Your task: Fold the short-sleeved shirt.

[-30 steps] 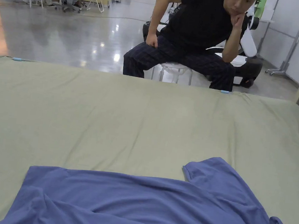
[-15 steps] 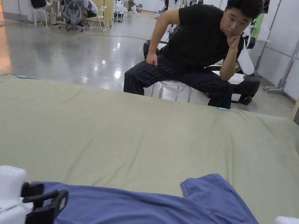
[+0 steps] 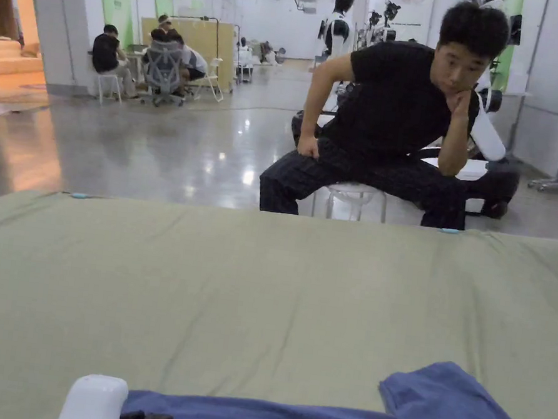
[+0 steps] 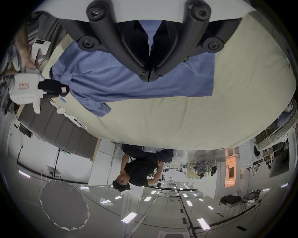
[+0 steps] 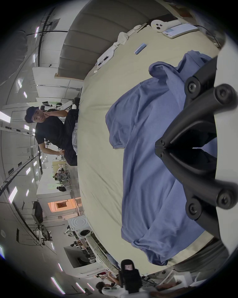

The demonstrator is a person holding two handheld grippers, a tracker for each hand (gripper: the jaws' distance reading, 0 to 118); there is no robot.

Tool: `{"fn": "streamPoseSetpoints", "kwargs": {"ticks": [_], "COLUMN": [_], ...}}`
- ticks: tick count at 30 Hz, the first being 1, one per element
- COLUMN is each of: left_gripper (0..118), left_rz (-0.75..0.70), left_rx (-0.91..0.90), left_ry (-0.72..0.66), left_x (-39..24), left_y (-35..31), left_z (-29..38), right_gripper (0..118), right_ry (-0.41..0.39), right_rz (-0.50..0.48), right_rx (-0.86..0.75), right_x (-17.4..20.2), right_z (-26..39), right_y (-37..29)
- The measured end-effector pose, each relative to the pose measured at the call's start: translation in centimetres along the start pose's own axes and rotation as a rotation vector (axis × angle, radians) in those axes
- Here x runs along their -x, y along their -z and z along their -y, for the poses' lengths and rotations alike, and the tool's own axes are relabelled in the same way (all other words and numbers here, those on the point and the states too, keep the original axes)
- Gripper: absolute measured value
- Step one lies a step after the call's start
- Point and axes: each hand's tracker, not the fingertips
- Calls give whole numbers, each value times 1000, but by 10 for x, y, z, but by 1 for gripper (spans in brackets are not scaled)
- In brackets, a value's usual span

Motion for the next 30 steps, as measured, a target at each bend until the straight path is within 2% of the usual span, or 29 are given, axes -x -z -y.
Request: {"fn": "streamPoseSetpoints", "kwargs": {"ticks": [1,3,4,5,6,10,15,17,19,21,23,25,26,27,29,30], "left_gripper": [3,4,14,33,43,50,50,48,37,11,7,7,7,7,7,7], "left_rz": [-11,-19,-24,-33,-45,-72,-165,-155,-170,-229,-204,-258,-261,-264,-264,-264], "left_rx": [0,3,18,45,93,226,334,383,435,381,413,438,447,456,461,468], "left_ry": [-5,-2,-6,-10,-7,-121,-193,-213,-224,-181,-179,-70,-60,-60,-69,-60], "left_x": [7,23,31,41,52,98,137,143,145,137,129,118,117,116,116,110], "left_y": [0,5,10,18,29,81,147,164,174,171,177,186,187,188,189,184], "left_z": [-5,-18,-26,-33,-40,-54,-49,-41,-32,-34,-30,-31,-30,-30,-32,-31], "right_gripper": [0,0,0,0,0,0,0,0,0,0,0,0,0,6,50,61], "right_ry": [4,78,96,90,83,84,98,96,106,125,136,119,110,113,143,136], "right_rz": [-5,-59,-83,-80,-73,-67,-54,-27,-15,-11,-16,-29,-31,-27,-13,-10], "right_rx": [-1,-4,4,7,7,15,40,53,66,77,82,87,83,82,101,133], "right_x": [0,-6,-10,-9,-11,-15,-26,-31,-38,-43,-49,-56,-61,-69,-90,-101], "right_z": [2,6,7,8,10,13,13,14,16,17,15,3,-5,-17,-43,-57], "right_y": [-2,-3,-4,-5,-6,-12,-14,-15,-14,-14,-14,-8,-5,-1,11,22]}}
